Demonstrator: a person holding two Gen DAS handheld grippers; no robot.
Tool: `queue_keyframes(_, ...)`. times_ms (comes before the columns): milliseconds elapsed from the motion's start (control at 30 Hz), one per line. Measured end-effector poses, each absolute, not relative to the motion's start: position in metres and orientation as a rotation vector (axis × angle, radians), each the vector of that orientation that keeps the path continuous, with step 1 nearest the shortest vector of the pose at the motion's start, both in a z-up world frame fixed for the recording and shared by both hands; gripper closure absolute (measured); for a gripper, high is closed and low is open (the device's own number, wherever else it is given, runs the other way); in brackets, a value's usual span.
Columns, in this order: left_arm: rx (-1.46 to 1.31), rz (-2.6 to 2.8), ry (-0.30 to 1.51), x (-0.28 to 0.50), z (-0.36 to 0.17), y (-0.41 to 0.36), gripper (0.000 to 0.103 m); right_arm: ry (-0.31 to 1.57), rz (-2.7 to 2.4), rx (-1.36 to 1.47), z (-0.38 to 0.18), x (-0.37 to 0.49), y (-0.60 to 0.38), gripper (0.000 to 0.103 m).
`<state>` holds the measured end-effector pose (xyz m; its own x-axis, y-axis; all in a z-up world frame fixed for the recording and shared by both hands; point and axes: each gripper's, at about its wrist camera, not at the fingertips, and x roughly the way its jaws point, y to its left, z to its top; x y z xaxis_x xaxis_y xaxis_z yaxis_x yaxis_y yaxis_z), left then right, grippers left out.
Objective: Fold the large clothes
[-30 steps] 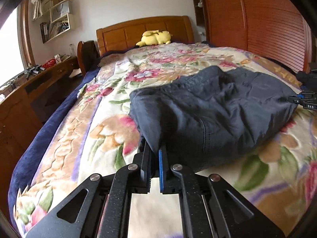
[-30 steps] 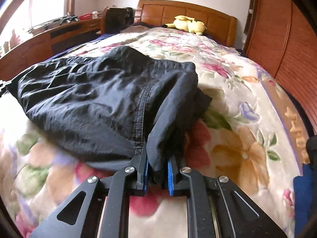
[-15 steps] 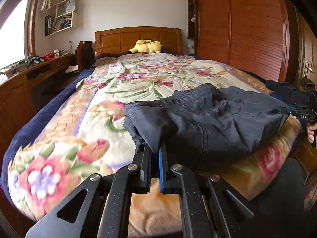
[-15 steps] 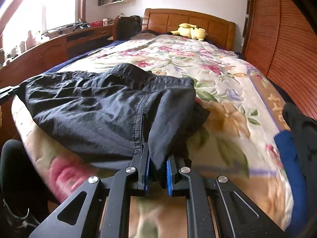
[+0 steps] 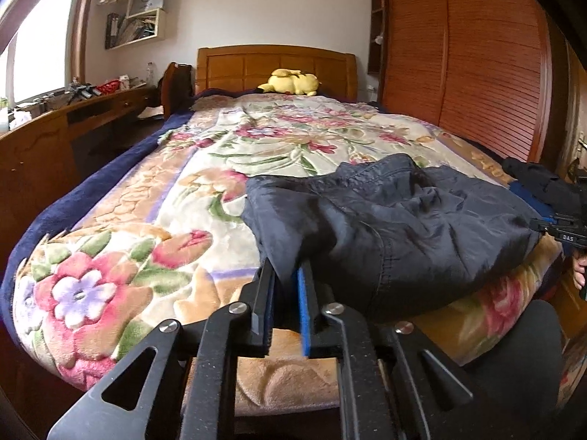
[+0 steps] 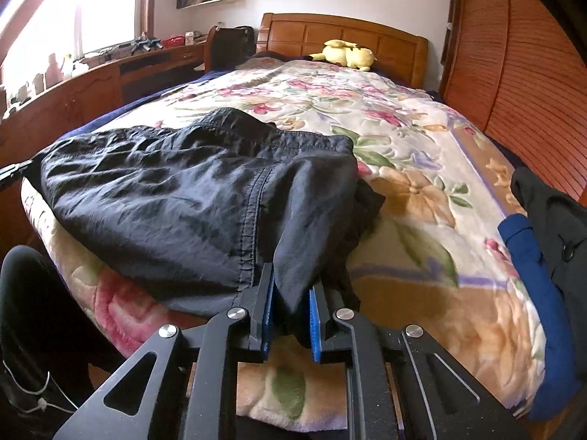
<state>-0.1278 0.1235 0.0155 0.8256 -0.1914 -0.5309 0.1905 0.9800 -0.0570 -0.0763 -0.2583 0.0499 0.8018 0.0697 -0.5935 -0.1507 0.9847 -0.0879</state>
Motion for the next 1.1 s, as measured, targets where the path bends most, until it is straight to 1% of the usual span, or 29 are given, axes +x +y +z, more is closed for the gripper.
queue_keyframes(33, -0.006, -0.196, 0.560, -0.129, 0.016, 0.125, 0.082, 0.631, 0.113, -0.125, 0.049, -0.077, -0.258, 0.084)
queue_keyframes(67, -0.010, -0.194, 0.551, -0.131, 0.017, 0.127, 0.074, 0.627, 0.106, -0.124, 0.049, -0.077, -0.258, 0.082)
queue_keyframes(100, -0.009, -0.193, 0.544, -0.131, 0.018, 0.128, 0.070, 0.626, 0.099, -0.124, 0.049, -0.078, -0.257, 0.081)
queue_keyframes(133, -0.004, -0.191, 0.540, -0.131, 0.019, 0.128, 0.063, 0.623, 0.095, -0.119, 0.050, -0.079, -0.256, 0.081)
queue_keyframes(200, 0.004, -0.196, 0.544, -0.130, 0.019, 0.129, 0.062, 0.612, 0.086, -0.110, 0.055, -0.081, -0.256, 0.079)
queue_keyframes(233, 0.006, -0.196, 0.549, -0.128, 0.019, 0.129, 0.059, 0.603, 0.078, -0.109, 0.057, -0.082, -0.256, 0.078)
queue_keyframes(267, 0.011, -0.189, 0.552, -0.127, 0.018, 0.130, 0.052, 0.591, 0.074, -0.107, 0.061, -0.082, -0.257, 0.072)
queue_keyframes(300, 0.015, -0.185, 0.551, -0.126, 0.017, 0.130, 0.047, 0.574, 0.074, -0.100, 0.065, -0.084, -0.257, 0.064)
queue_keyframes(333, 0.015, -0.185, 0.548, -0.126, 0.016, 0.131, 0.037, 0.559, 0.076, -0.093, 0.069, -0.085, -0.258, 0.060)
queue_keyframes(367, 0.010, -0.182, 0.548, -0.124, 0.015, 0.132, 0.030, 0.545, 0.075, -0.090, 0.074, -0.085, -0.258, 0.051)
queue_keyframes(400, 0.003, -0.180, 0.552, -0.123, 0.012, 0.134, 0.028, 0.534, 0.071, -0.093, 0.078, -0.084, -0.258, 0.044)
queue_keyframes(467, -0.008, -0.181, 0.567, -0.118, 0.007, 0.135, 0.028, 0.521, 0.069, -0.102, 0.083, -0.079, -0.259, 0.040)
queue_keyframes(567, -0.011, -0.179, 0.583, -0.113, -0.001, 0.135, 0.028, 0.524, 0.073, -0.122, 0.088, -0.059, -0.259, 0.039)
queue_keyframes(667, -0.008, -0.179, 0.600, -0.107, -0.009, 0.133, 0.027, 0.548, 0.072, -0.109, 0.090, -0.021, -0.265, 0.039)
queue_keyframes(867, -0.008, -0.183, 0.650, -0.097, -0.026, 0.130, 0.025, 0.642, 0.033, -0.132, 0.081, 0.063, -0.273, 0.039)
queue_keyframes(1100, -0.023, -0.177, 0.664, -0.095, -0.033, 0.131, 0.023, 0.756, 0.085, -0.049, 0.066, 0.139, -0.279, 0.039)
